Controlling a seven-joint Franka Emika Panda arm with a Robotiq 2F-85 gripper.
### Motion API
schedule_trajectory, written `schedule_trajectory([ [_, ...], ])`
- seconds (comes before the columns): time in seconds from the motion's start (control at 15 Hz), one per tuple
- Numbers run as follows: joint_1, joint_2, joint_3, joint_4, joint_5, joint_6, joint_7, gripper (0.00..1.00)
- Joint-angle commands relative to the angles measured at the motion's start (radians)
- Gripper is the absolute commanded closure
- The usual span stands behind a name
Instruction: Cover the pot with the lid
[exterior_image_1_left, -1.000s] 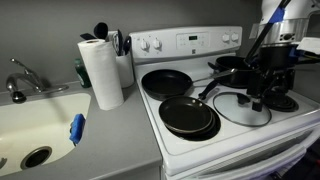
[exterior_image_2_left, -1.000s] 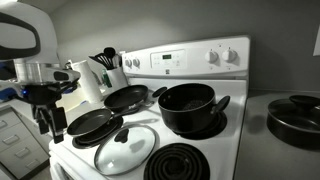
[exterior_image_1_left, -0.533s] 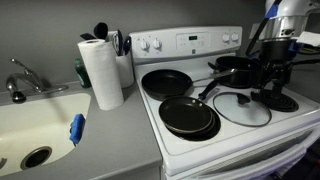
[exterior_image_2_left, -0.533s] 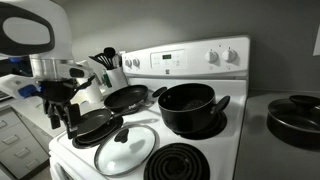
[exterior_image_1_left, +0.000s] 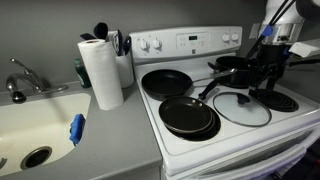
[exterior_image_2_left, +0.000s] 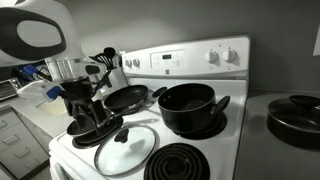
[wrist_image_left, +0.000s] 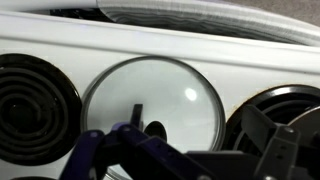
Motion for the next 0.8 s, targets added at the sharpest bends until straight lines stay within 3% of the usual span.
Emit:
schedule_trajectory([
  [0.0,-0.005,0.003,0.000,-0.003,0.002,0.015,-0.002,0.00],
  [0.73,-0.010,0.006,0.001,-0.004,0.000,0.028,0.016,0.00],
])
